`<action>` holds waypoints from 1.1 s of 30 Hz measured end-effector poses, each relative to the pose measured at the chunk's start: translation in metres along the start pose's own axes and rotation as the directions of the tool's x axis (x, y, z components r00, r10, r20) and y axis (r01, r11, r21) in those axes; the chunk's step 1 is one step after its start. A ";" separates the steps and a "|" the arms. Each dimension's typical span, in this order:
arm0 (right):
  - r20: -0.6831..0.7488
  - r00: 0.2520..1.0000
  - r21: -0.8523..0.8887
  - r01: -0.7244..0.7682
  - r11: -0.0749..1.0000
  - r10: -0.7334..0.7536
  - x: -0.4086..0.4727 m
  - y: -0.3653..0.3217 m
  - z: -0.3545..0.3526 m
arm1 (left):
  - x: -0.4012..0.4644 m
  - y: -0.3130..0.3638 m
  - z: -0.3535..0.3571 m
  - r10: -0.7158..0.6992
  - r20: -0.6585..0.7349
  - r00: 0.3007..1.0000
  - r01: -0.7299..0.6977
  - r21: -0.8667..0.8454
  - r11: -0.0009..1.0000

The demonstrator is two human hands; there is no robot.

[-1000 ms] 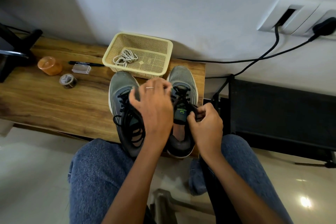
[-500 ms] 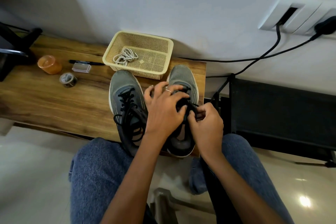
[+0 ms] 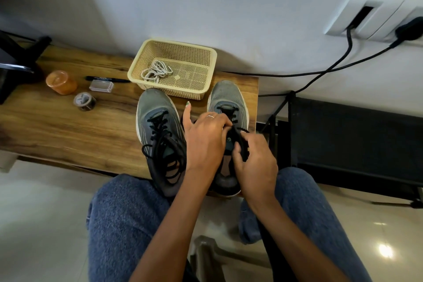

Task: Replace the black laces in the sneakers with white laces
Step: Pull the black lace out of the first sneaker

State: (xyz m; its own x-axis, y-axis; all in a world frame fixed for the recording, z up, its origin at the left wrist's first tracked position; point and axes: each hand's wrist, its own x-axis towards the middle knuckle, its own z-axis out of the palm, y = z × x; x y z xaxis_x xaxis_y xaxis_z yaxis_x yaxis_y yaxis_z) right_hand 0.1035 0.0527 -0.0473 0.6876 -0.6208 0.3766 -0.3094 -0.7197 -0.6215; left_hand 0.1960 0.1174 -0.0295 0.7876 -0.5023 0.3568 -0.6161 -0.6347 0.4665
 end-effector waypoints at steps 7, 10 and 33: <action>-0.016 0.998 0.000 -0.057 0.998 0.057 0.004 -0.001 0.001 | 0.001 0.004 -0.001 -0.179 -0.037 0.983 0.176 -0.084 0.981; -0.048 0.996 -0.003 -0.075 0.997 0.074 0.002 -0.002 0.003 | 0.003 0.005 -0.004 -0.272 -0.080 0.959 0.258 -0.154 0.954; -0.032 0.993 0.001 -0.117 0.993 0.117 0.002 0.001 0.004 | 0.001 -0.006 0.003 0.048 0.018 0.999 -0.049 0.019 0.999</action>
State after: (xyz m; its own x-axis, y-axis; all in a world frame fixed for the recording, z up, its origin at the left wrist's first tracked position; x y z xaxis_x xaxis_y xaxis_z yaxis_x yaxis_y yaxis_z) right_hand 0.1073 0.0519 -0.0496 0.6254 -0.7101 0.3235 -0.3866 -0.6420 -0.6621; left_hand 0.2007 0.1185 -0.0344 0.7566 -0.5432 0.3641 -0.6539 -0.6205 0.4330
